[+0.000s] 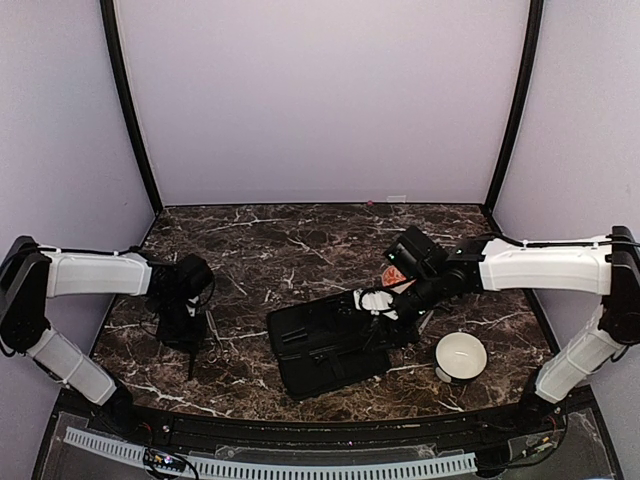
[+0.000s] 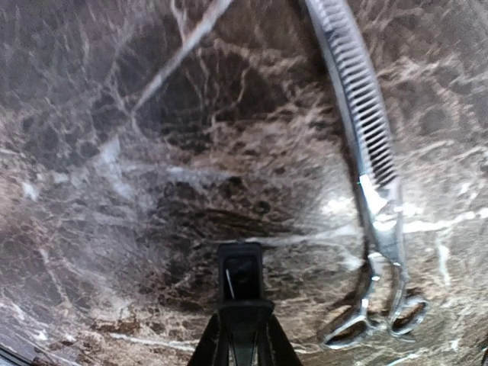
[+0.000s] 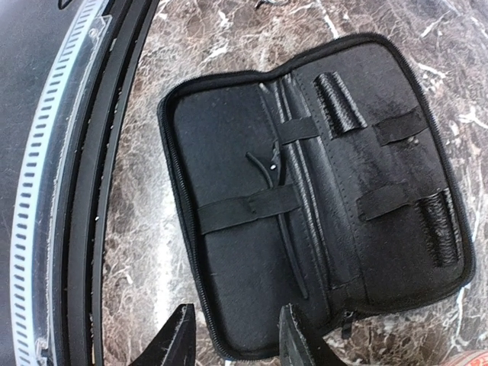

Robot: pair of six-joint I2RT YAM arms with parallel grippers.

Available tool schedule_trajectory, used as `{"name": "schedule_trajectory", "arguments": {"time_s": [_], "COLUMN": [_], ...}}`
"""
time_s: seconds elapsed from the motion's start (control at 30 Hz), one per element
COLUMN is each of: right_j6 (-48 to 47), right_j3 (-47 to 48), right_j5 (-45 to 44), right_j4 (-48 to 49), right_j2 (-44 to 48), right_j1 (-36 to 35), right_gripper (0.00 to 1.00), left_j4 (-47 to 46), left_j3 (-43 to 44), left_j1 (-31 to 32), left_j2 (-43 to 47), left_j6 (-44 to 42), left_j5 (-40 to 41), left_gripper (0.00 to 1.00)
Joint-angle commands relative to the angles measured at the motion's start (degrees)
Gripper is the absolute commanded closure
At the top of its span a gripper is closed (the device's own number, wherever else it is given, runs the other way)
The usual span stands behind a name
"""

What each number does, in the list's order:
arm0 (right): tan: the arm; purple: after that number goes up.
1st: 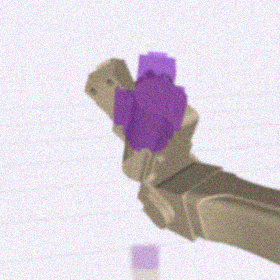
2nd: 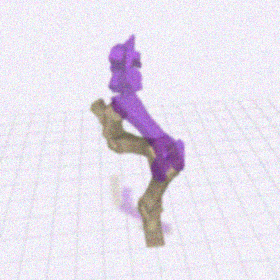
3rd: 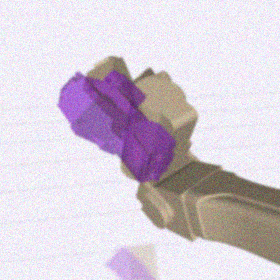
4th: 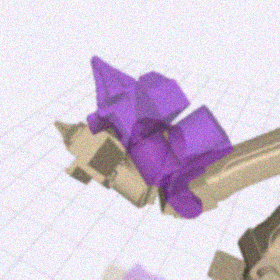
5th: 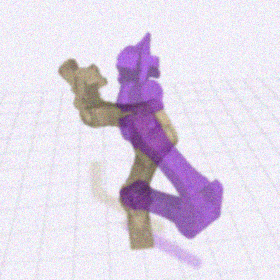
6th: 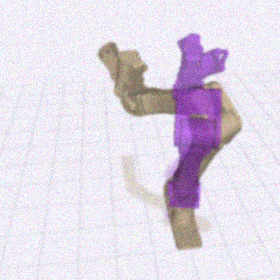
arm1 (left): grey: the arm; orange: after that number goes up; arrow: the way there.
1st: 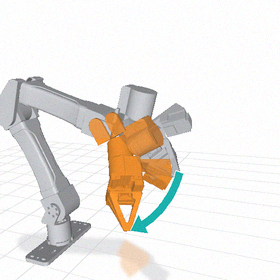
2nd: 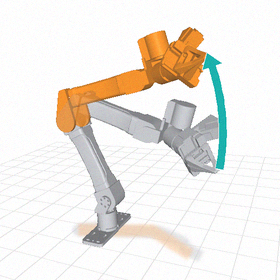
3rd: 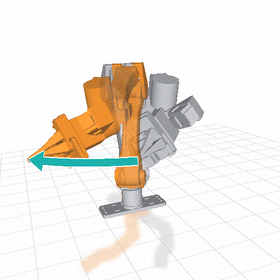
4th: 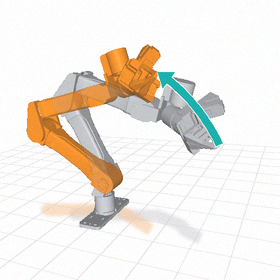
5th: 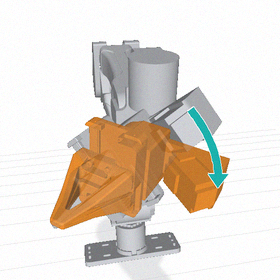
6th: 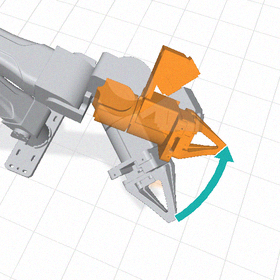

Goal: Sort the hair-cutting tools

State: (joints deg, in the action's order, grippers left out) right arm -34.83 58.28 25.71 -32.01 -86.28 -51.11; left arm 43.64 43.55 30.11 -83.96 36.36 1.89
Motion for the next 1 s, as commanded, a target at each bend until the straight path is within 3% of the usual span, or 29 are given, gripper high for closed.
{"name": "schedule_trajectory", "arguments": {"time_s": [0.0,0.1,0.27,0.4,0.5,0.73,0.97], "right_j6": [-1.13,-2.78,-3.59,-4.68,-7.69,-11.25,-14.10], "right_j3": [3.32,6.66,13.29,17.81,18.07,18.00,15.29], "right_j5": [2.02,2.23,2.45,1.30,-0.77,-4.80,-11.88], "right_j4": [-5.25,-10.00,-13.70,-15.31,-15.57,-13.77,-11.15], "right_j2": [-0.30,-0.33,-0.51,-0.58,-0.11,-0.39,-1.87], "right_j1": [0.27,0.31,0.31,0.31,0.31,-0.77,-4.36], "right_gripper": [0.63,0.63,0.62,0.62,0.61,0.62,0.63], "left_j4": [4.25,3.73,-7.71,-13.55,-14.38,-28.28,-29.63], "left_j3": [6.29,11.40,14.74,17.24,20.72,24.03,28.69], "left_j1": [-0.08,0.07,1.29,4.47,8.99,11.90,12.33], "left_j2": [2.10,4.85,6.59,1.56,-4.79,-16.39,-24.38], "left_j6": [-2.99,-8.32,-17.13,-20.31,-23.29,-19.60,-19.31], "left_j5": [0.77,-4.67,-25.60,-37.14,-40.63,-61.04,-68.83], "left_gripper": [0.91,0.92,0.94,0.94,0.93,0.94,0.94]}}
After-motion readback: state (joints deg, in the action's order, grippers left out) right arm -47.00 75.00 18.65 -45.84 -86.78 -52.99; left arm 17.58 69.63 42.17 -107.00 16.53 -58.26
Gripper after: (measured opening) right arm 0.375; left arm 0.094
